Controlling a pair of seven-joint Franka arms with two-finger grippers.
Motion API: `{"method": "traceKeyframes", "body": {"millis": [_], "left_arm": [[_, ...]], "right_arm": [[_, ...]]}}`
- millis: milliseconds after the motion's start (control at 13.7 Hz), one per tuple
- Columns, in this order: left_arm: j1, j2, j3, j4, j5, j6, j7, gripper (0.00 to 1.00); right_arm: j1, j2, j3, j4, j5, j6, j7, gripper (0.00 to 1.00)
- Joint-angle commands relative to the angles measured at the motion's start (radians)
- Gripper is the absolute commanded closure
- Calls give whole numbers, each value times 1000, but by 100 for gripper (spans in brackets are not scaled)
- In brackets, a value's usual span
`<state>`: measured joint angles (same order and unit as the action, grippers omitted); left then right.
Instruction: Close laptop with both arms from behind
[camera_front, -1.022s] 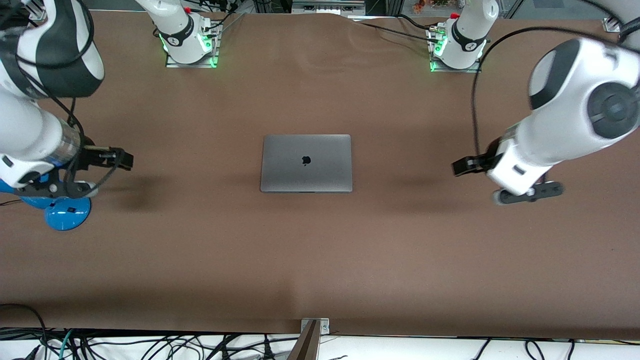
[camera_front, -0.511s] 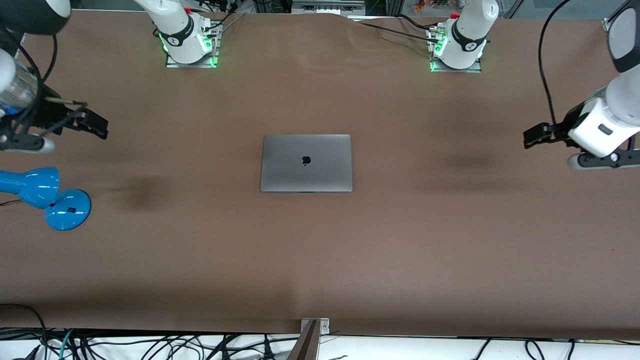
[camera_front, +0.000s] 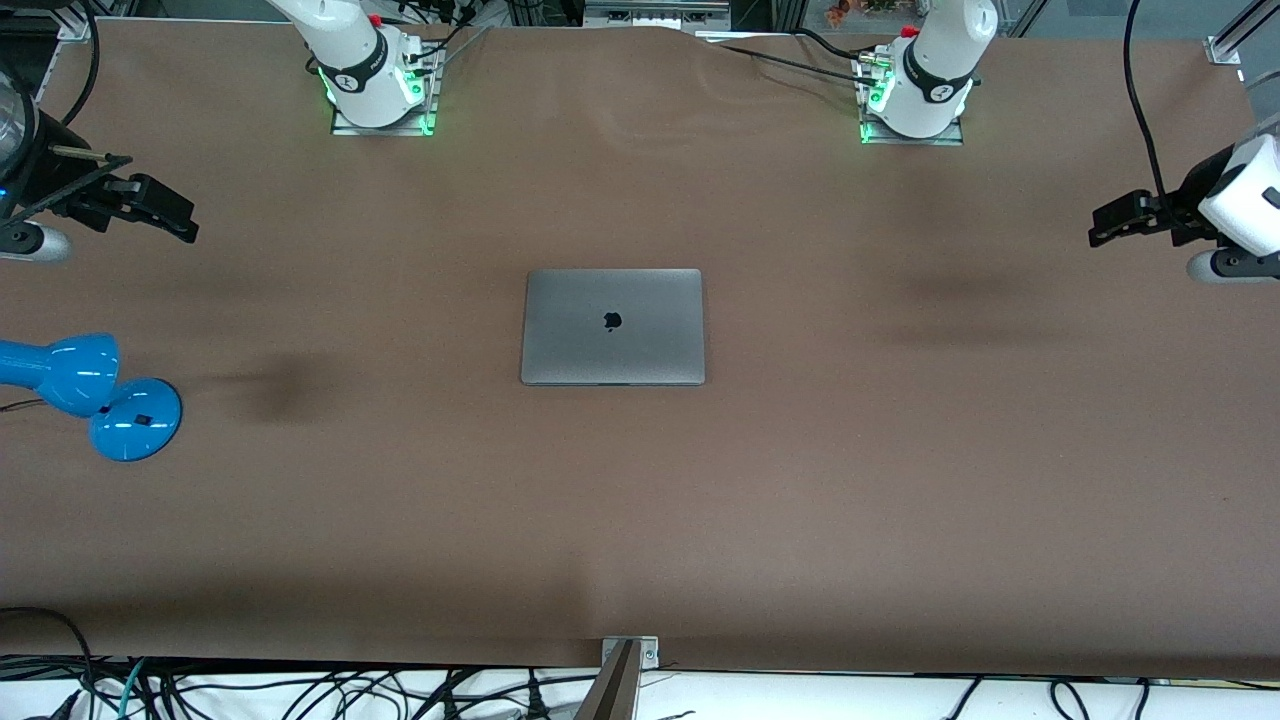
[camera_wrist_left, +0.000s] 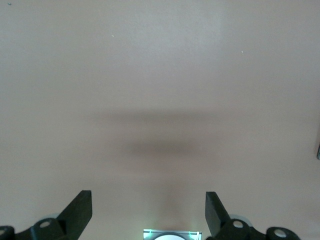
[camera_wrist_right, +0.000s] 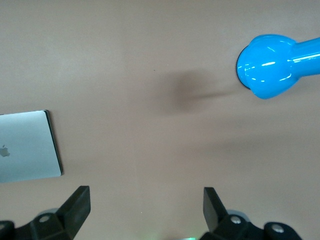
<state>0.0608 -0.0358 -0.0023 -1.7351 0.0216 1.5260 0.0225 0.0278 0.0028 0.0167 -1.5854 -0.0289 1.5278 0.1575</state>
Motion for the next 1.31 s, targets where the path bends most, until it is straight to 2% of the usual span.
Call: {"method": "traceKeyframes", "body": {"millis": [0, 146, 292, 365, 584, 1242], "left_arm": [[63, -4, -82, -12, -44, -19, 18, 0], [70, 57, -91, 58, -52, -79, 10, 0], [67, 120, -96, 185, -48, -148, 10, 0], [67, 126, -94, 219, -43, -159, 17, 0], [56, 120, -103, 229, 10, -132, 16, 0], [59, 100, -108, 216, 1, -99, 8, 0]], "right_arm": [[6, -29, -44, -24, 27, 0, -6, 0], [12, -30, -47, -22, 27, -1, -10, 0], [17, -17, -47, -18, 27, 6, -7, 0], [17, -9, -50, -16, 27, 14, -10, 0], [20, 0, -55, -7, 26, 17, -9, 0], [20, 13, -49, -2, 27, 17, 1, 0]]}}
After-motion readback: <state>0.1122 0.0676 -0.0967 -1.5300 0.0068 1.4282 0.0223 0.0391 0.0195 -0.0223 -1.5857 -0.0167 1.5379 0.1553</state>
